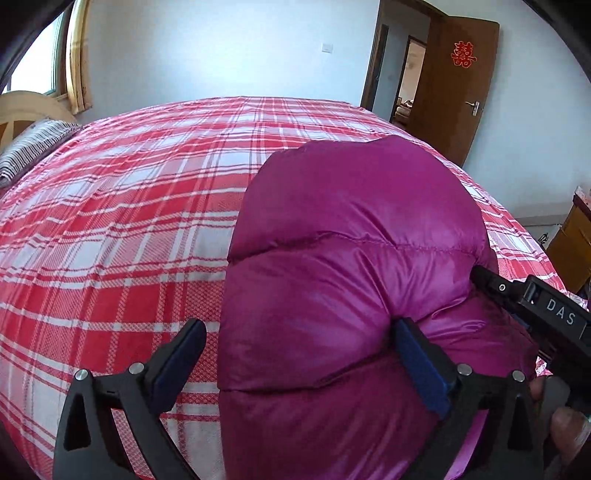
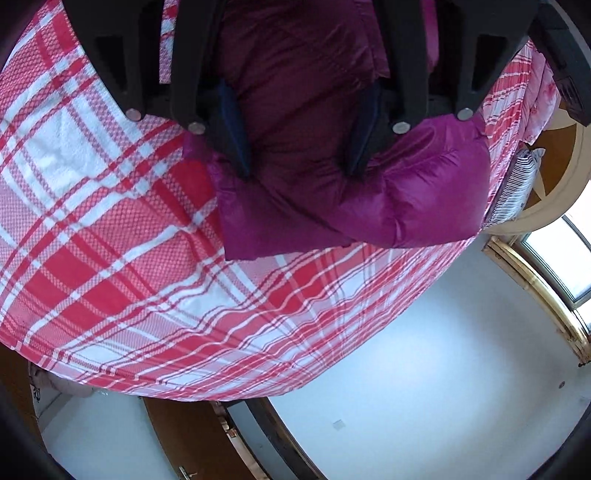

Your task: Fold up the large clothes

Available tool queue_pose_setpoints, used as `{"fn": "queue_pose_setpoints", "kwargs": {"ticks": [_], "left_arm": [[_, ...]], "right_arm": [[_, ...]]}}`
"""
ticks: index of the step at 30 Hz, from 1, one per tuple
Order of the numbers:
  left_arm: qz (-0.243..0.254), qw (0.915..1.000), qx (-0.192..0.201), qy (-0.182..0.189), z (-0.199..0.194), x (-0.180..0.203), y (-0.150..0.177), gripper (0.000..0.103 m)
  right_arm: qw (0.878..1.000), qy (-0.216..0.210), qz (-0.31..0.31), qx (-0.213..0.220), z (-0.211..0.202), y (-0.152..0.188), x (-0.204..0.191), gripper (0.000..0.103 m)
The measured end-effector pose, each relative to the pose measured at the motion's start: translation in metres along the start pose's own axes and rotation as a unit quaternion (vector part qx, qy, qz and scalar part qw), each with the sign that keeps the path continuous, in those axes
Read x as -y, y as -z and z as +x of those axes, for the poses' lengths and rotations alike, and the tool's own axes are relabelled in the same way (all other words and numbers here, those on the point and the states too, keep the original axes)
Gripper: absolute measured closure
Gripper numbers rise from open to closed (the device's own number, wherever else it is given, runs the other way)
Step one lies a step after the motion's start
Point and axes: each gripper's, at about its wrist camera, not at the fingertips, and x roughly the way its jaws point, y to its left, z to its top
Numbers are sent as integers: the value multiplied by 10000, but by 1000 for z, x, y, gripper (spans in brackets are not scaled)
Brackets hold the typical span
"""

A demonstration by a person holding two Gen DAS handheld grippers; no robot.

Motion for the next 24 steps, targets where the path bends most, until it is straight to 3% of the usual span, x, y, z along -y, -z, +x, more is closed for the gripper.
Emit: {"fn": "queue_pose_setpoints", "kwargs": {"ticks": [24], "left_arm": [[-397, 9971, -344, 559, 20, -17, 3, 1]], "right_arm": [[9993, 292, -156, -143, 20, -1, 3, 42]]}}
